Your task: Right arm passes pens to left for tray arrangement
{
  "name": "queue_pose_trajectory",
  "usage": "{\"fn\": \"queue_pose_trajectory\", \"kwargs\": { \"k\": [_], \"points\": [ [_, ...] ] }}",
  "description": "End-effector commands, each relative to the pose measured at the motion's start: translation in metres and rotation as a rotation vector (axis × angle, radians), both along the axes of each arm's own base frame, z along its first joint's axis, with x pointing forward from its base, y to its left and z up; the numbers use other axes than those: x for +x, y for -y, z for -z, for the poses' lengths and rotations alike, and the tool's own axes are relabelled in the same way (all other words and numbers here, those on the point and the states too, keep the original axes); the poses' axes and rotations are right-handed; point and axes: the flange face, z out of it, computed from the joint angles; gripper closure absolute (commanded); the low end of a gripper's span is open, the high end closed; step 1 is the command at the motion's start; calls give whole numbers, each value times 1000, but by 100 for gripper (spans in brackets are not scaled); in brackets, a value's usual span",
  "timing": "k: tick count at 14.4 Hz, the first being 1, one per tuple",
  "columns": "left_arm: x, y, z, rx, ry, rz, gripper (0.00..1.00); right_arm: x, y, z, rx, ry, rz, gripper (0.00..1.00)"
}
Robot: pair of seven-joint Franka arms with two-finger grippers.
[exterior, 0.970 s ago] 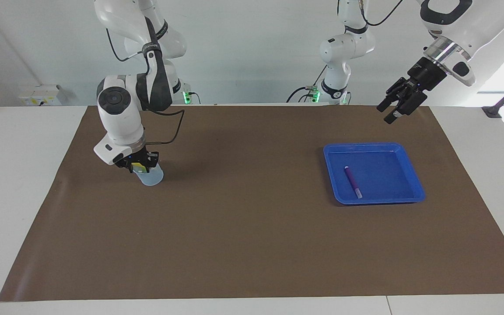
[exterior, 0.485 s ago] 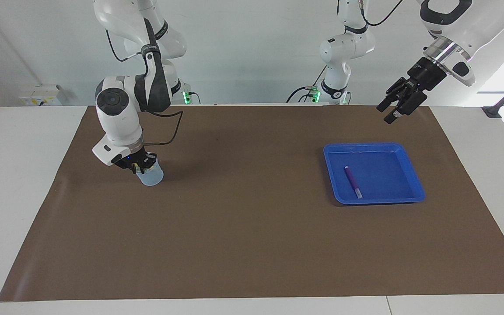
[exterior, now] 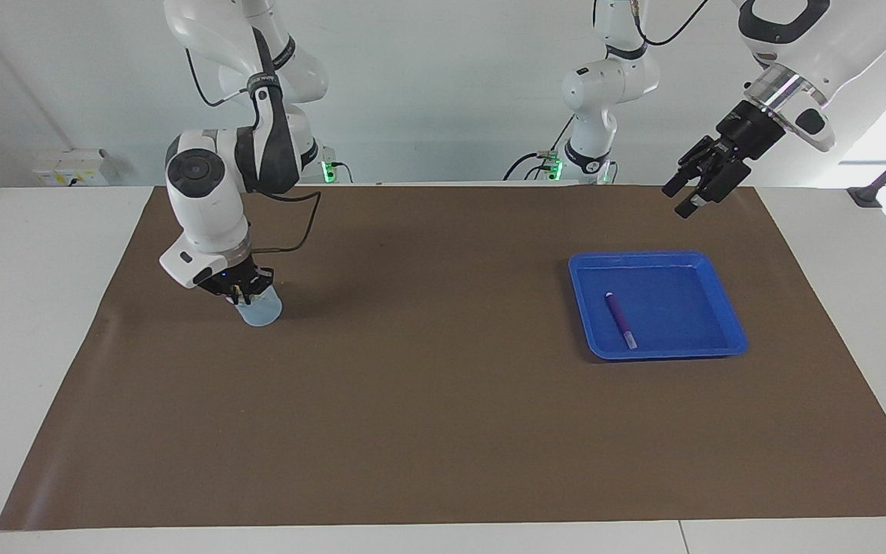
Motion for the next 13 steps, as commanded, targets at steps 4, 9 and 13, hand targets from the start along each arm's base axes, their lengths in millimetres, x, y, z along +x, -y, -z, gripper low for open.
{"fn": "queue_pose_trajectory", "kwargs": {
  "k": [4,9,13],
  "points": [
    [-10,2,0,-11,5,-22,4,-27,-4,-79,-3,126,-16,100],
    [-9,1,0,-11,6,-23,4,-32,-25,-112,234,137,262,100],
    [-9,1,0,-11,5,-27,4,-27,-72,-126,510,91,717,100]
  ]
}}
